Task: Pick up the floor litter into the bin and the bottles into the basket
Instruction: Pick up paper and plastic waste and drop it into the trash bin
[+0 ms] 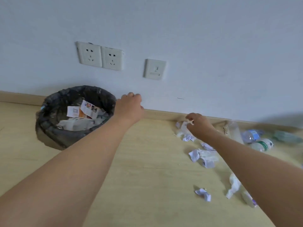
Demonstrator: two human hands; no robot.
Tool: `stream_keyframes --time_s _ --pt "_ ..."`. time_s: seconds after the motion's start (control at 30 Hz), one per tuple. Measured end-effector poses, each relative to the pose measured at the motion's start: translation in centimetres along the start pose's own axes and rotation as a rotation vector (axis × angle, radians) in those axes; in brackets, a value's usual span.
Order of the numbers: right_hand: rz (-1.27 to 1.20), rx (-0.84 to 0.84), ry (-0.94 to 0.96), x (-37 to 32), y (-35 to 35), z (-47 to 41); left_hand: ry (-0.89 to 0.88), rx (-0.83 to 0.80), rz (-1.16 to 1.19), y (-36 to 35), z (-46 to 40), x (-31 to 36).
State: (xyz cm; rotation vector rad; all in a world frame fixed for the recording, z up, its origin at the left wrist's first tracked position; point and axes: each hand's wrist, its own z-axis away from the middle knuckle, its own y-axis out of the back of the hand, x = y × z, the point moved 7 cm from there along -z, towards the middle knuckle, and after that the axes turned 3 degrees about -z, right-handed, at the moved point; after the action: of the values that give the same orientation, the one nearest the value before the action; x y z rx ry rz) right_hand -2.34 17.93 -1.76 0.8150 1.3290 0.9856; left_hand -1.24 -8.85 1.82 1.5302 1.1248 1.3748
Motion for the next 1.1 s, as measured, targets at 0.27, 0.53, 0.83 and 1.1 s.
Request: stream_keyframes --time_s 0.27,0.53,0.83,1.1 --pt "0.053 -0.198 -0.457 25.5 -2.2 9.4 -0.250 -0.633 0.054 -18.8 7.2 19.8" --pt "-0.189 -0.097 -0.776 34.4 -6.1 13.1 -0.396 -0.787 -0.204 -30.6 16.5 25.9" --pt "-0.111 -0.115 -0.686 34.3 -9.6 11.9 -0.412 -0.794 -0.195 -33.0 16.6 25.5" --pt "-0.164 -0.172 -0.498 30.6 -8.3 10.3 -0.213 -0.815 0.009 -30.7 12.9 21.6"
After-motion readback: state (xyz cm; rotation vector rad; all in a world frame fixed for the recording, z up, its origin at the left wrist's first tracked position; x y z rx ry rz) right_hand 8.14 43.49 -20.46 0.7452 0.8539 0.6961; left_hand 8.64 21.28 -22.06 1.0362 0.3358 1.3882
